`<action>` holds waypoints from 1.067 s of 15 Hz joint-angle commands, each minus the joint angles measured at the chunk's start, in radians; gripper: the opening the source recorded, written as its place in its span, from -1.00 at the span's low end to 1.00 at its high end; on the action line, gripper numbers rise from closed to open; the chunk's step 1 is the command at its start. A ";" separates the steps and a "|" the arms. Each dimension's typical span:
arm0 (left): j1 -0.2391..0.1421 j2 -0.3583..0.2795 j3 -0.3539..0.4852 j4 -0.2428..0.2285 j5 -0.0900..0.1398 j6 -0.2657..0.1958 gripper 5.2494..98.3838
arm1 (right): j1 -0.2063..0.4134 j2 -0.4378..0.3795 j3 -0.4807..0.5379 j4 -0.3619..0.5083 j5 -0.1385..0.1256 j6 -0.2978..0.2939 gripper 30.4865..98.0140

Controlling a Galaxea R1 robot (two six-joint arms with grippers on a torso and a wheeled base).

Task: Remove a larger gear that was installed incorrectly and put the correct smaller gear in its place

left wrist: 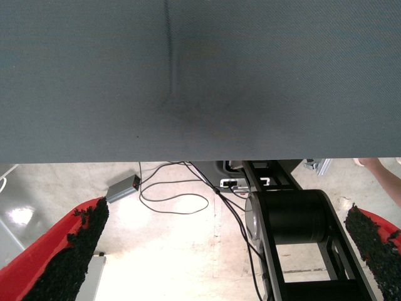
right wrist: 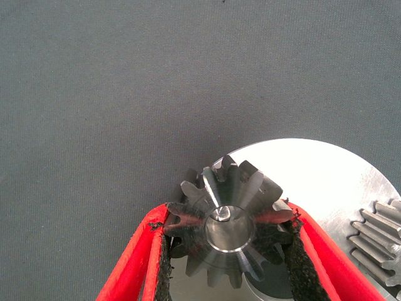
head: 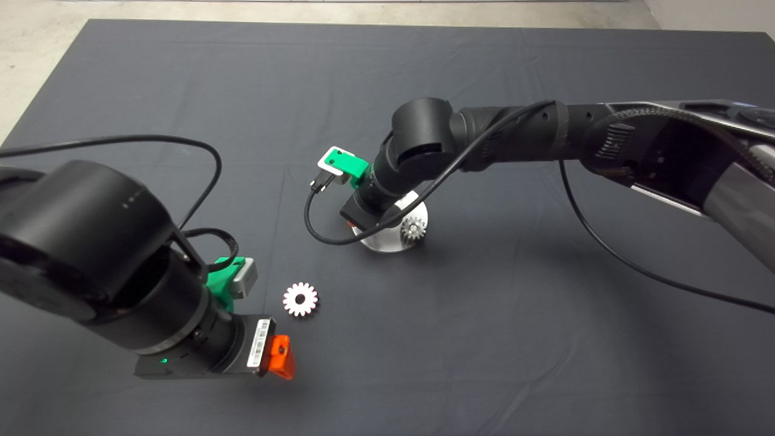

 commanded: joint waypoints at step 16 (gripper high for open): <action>-0.007 -0.003 0.010 0.001 0.007 -0.005 0.98 | 0.012 0.004 0.012 -0.035 -0.001 -0.031 -0.73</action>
